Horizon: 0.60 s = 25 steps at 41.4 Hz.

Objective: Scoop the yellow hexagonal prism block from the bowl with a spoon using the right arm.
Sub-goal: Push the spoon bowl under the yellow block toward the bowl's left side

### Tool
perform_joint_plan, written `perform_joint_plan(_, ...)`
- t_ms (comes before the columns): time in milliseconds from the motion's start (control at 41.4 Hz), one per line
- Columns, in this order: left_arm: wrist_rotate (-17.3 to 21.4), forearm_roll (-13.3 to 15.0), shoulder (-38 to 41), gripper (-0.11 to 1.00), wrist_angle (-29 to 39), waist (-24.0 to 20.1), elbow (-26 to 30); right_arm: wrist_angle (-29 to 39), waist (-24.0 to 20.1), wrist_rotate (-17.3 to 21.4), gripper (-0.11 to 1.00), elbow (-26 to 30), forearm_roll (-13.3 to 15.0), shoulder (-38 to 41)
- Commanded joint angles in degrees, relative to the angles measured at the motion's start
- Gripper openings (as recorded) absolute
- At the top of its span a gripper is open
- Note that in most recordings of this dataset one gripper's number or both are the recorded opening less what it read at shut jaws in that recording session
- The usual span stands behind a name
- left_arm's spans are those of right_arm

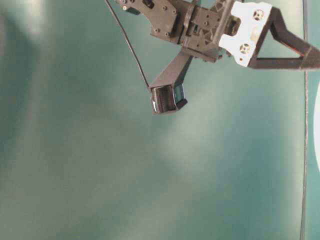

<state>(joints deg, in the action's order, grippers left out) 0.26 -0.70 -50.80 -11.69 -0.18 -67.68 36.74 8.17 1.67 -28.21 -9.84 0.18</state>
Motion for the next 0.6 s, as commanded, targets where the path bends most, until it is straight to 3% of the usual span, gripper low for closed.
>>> perform_joint_plan(0, 0.09, -0.18, 0.35, 0.0, -0.26, -0.09, 1.32, -0.7, -0.44, 0.09, 0.23, 1.76, -0.09, -0.44)
perform_joint_plan(580, 0.18, -0.18, 0.35, 0.0, -0.18, -0.09, 1.14, -6.06, -1.32, 0.09, 0.23, 4.39, -0.35, 2.37)
